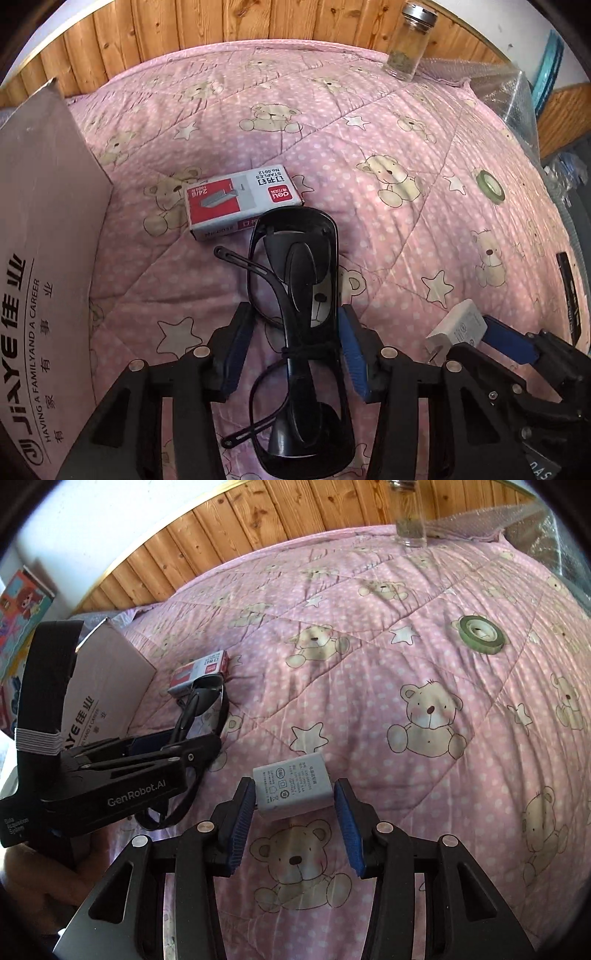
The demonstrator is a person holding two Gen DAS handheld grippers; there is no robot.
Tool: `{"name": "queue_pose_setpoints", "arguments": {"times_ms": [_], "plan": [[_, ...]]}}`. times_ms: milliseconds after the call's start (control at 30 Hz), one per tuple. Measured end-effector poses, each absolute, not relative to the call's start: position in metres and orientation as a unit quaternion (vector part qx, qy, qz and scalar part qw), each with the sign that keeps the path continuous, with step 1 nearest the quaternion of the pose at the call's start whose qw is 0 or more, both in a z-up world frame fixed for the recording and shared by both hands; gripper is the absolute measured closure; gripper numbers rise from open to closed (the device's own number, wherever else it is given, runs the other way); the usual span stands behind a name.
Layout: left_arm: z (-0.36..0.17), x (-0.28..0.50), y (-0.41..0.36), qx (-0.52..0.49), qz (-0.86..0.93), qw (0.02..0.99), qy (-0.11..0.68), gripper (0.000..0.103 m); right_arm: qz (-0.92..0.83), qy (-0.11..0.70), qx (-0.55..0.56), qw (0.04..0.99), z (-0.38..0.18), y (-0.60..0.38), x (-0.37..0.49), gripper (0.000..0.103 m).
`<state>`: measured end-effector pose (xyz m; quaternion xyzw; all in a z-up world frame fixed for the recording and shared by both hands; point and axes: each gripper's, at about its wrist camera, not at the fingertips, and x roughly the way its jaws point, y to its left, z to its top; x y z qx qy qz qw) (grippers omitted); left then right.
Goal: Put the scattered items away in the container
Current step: 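Grasp the black glasses with the left tool while the right tool grasps the white charger, then carry the glasses with the left tool while the right tool carries the charger over the box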
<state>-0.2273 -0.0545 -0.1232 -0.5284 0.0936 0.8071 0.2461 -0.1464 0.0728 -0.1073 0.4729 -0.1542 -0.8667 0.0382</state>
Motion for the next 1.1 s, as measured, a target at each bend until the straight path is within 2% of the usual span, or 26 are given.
{"name": "queue_pose_setpoints", "arguments": {"times_ms": [33,133,200,233,700,1100], "plan": [[-0.123,-0.227,-0.056,-0.527,0.808,0.247,0.092,0.057,-0.867,-0.157,0.472,0.040,-0.106,0.072,-0.147,0.057],[-0.118,-0.226,-0.066,-0.527,0.809,0.250,0.077,0.070,-0.870,-0.162,0.462,0.050,-0.098,0.069,-0.145,0.057],[-0.112,-0.224,-0.075,-0.531,0.808,0.249,0.063,0.072,-0.872,-0.163,0.458,0.055,-0.095,0.067,-0.142,0.057],[-0.109,-0.222,-0.079,-0.530,0.808,0.248,0.062,0.088,-0.873,-0.164,0.456,0.057,-0.093,0.066,-0.140,0.057],[-0.077,-0.169,-0.114,-0.512,0.819,0.256,0.025,0.088,-0.874,-0.191,0.440,0.074,-0.076,0.059,-0.092,0.057],[-0.049,-0.117,-0.127,-0.486,0.826,0.285,-0.001,0.088,-0.880,-0.166,0.440,0.071,-0.067,0.038,-0.041,0.057]]}}
